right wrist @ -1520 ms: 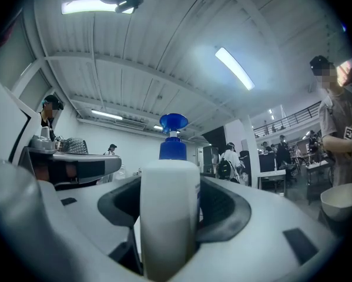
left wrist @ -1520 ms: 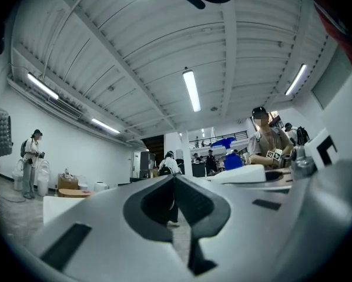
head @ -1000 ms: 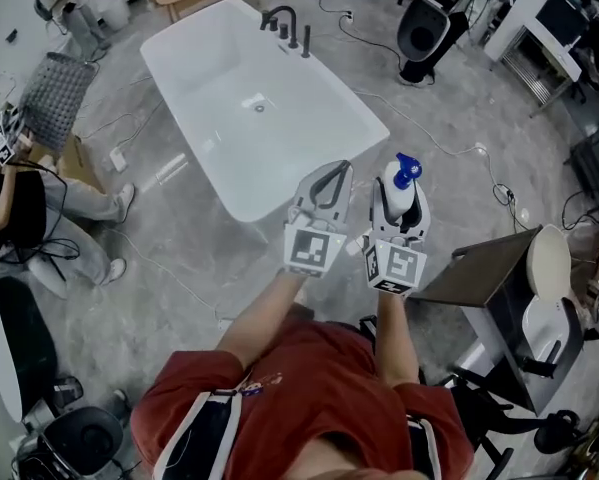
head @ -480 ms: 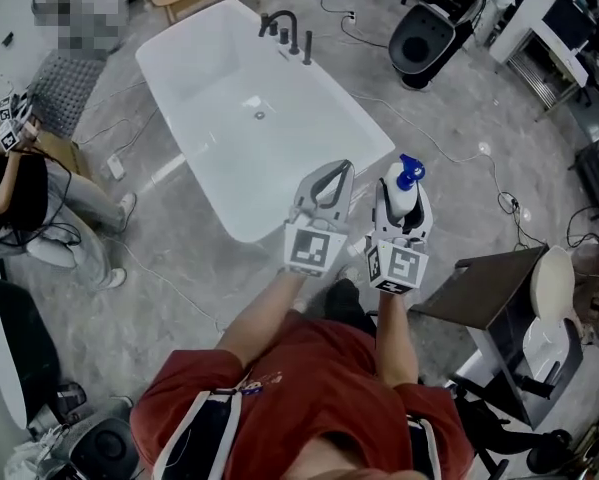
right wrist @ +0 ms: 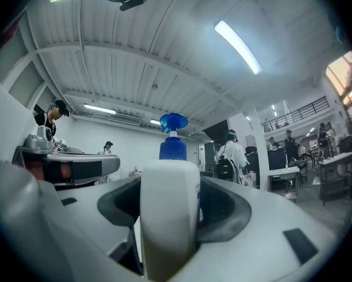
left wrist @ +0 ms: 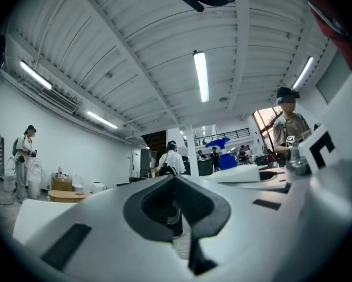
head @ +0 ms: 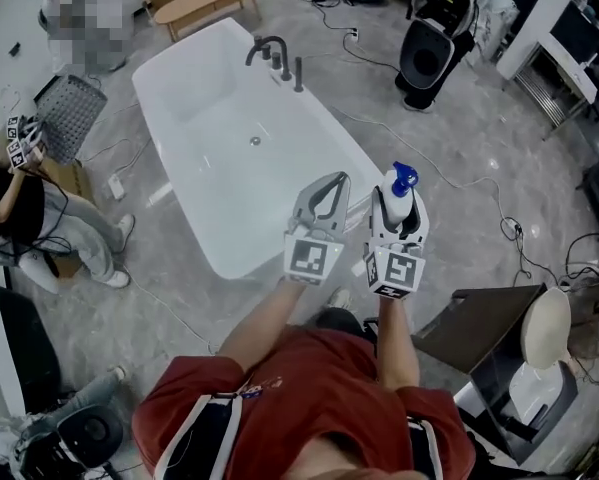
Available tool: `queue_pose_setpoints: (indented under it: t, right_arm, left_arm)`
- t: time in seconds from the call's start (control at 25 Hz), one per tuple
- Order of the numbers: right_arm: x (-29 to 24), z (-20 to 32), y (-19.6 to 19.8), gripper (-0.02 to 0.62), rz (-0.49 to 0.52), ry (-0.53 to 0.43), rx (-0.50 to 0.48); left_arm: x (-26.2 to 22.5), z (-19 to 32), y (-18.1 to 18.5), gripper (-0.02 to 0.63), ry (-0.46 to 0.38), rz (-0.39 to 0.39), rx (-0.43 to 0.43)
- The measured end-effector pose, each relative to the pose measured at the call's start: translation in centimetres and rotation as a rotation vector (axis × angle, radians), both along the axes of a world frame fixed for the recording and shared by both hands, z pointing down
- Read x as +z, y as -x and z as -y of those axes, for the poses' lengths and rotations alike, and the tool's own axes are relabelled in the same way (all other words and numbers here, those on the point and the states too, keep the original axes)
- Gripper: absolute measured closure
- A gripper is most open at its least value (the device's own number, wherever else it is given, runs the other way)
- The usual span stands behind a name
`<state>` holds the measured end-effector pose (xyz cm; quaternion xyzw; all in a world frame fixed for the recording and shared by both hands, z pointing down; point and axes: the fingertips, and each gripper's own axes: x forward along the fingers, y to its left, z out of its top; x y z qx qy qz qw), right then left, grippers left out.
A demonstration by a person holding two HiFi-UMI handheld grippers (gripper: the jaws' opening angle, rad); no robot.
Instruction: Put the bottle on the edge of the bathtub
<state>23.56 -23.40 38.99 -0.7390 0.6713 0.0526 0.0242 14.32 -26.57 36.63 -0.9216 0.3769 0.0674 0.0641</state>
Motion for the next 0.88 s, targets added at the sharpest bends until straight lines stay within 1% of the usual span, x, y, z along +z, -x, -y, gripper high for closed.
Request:
queue_pose_setpoints:
  t: [0.28, 0.4, 0.68, 0.88]
  right_arm:
    - [1.1, 1.8, -7.5, 0.325, 0.009, -0.003, -0.019]
    - [1.5, 2.6, -10.2, 0.325, 0.01, -0.007, -0.018]
    - [0.0, 7.5, -13.1, 0.324, 0.027, -0.005, -0.046]
    - [0.2, 9.4, -13.7, 0.324, 0.049, 0.003, -0.071]
  left_arm:
    - [0.3, 1.7, -7.2, 0.591, -0.034, -0.006, -0.015]
    - [0.5, 2.6, -9.6, 0.591, -0.036, -0.017, -0.025]
    - [-1.4, 7.7, -12.7, 0.591, -0.034, -0.02, -0.049]
    - [-1.5, 9.6, -13.2, 0.591, -0.023, -0.009, -0.073]
